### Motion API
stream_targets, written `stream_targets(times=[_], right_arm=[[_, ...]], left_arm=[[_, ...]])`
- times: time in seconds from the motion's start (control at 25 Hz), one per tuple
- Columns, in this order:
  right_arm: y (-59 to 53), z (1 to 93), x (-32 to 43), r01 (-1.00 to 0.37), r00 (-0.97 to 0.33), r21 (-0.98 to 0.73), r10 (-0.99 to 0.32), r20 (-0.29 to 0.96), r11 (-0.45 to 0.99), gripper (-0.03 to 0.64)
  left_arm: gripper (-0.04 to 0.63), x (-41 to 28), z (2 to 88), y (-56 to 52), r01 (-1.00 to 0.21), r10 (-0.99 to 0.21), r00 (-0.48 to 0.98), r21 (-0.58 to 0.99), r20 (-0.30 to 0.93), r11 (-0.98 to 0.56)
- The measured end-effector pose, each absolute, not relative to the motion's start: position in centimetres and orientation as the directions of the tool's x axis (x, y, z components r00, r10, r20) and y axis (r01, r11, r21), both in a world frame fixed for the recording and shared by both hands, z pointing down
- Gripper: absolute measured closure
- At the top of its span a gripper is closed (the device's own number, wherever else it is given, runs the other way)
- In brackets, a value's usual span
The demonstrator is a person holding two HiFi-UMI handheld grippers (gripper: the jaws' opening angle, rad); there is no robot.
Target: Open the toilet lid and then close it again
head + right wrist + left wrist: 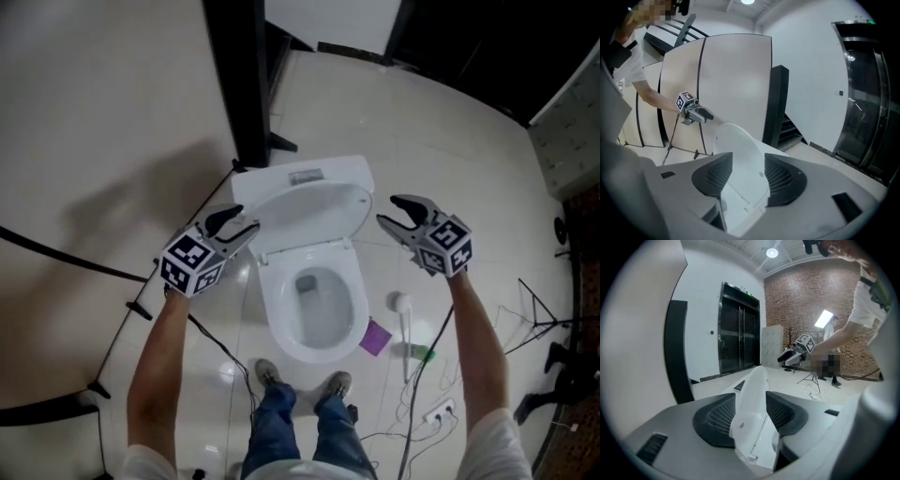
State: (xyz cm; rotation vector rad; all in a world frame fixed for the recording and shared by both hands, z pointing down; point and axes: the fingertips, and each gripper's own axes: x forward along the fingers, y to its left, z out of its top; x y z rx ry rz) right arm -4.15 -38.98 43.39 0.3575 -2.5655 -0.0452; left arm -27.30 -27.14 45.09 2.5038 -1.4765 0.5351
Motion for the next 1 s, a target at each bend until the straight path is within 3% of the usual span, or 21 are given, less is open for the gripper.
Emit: stream_targets(times=[0.48, 0.56, 0.64, 1.0], right_arm=[[-44.1, 47.4, -11.9, -0.072, -0.747, 0.124, -0.136, 0.651, 0.99, 0.415], [-43.5, 47.6, -12.0, -0.027, -0.727, 0.143, -0.118, 0.677, 0.989, 0.518], [-42.9, 47.5, -11.7, 0.03, -0.705, 0.175, -0.104, 0.702, 0.984, 0.531], [-31.8, 48.3, -4.5, 0.356, -0.608, 0.312, -0.035, 0.793, 0.881, 0.574]], left_arm=[[0.414, -26.4, 49.5, -33.1, -0.758, -0.65, 0.523, -0.047, 0.552, -0.65], [0.459, -26.0, 49.7, -32.9, -0.745, -0.621, 0.537, -0.026, 0.571, -0.667], [0.552, -25.7, 49.5, -32.5, -0.73, -0.604, 0.54, -0.03, 0.586, -0.682], [0.56, -18.4, 50.2, -22.0, -0.56, -0.496, 0.528, -0.156, 0.689, -0.813]])
